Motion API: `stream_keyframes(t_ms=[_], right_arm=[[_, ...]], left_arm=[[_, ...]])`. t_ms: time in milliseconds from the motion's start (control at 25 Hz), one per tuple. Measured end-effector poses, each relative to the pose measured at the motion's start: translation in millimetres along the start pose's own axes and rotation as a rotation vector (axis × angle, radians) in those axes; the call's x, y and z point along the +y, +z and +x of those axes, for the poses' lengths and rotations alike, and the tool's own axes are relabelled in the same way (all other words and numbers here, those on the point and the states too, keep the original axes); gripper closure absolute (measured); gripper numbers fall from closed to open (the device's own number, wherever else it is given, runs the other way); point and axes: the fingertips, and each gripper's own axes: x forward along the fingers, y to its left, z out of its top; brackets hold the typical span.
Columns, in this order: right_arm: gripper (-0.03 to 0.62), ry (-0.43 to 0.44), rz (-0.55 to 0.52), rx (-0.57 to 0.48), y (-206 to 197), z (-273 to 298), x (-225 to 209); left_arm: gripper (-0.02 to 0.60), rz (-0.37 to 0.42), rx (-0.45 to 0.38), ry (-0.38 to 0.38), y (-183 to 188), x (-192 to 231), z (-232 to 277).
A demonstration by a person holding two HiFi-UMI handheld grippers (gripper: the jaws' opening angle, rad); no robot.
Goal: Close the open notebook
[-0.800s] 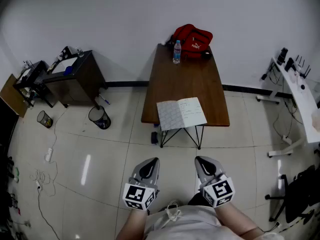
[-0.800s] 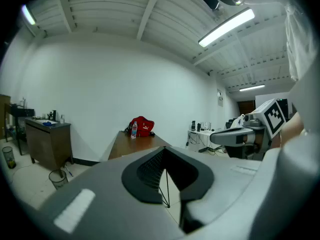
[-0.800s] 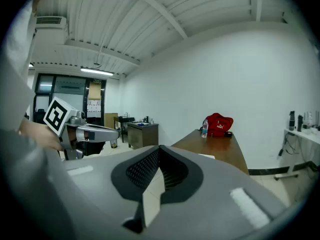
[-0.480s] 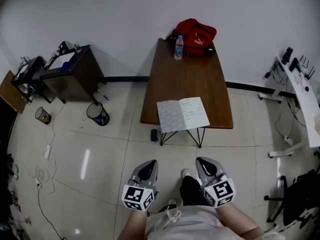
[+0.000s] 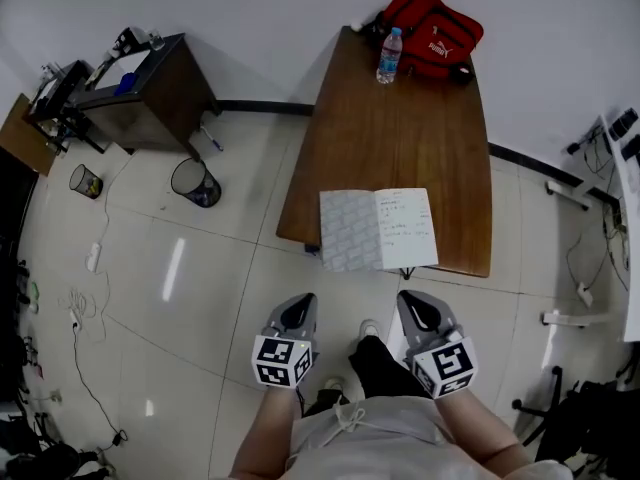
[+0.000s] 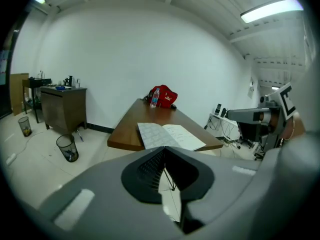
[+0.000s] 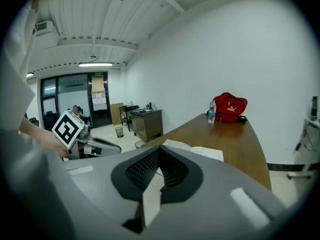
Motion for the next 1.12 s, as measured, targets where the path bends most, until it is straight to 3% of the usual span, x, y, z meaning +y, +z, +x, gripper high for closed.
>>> stream_keyframes(t_ms=[160,360,440,600,720,800,880,1120], right_arm=[[0.592,0.041,0.022,0.054,-14.2,30.0,-21.5],[0.592,0.095,0.035,0.124,-32.9,57.1,-36.8],[0.592,0.11,0.039,0.143,-39.9,64.9,-39.9],[0.592,0.13,0.044,0.158,-45.5,78.9,-43.3],[0.592,0.136,0.045,0.168,-49.5,85.0,-45.1],[0.592,0.136,0.047,0.174,-52.8,85.8,-47.2],[0.592,0.131,0.05,0.178,-55.2,84.7,-51.7],[0.592,0.106,0.052,0.163,-50.1,75.1,-60.1]], left_arm=[[0.44,-0.048,0.088,-0.011,-18.8,13.9,48.1],[0.342,-0.342,0.1,-0.049,-28.4,33.1,89.6],[0.331,-0.398,0.102,-0.044,-30.5,41.1,99.2],[0.331,-0.385,0.164,-0.064,-42.0,46.9,116.5],[0.333,-0.43,0.201,-0.116,-52.1,44.8,127.1],[0.369,-0.448,0.209,-0.14,-52.6,42.7,129.5],[0.477,-0.441,0.198,-0.144,-46.6,41.7,128.9],[0.54,-0.377,0.146,-0.205,-12.5,29.0,114.0]])
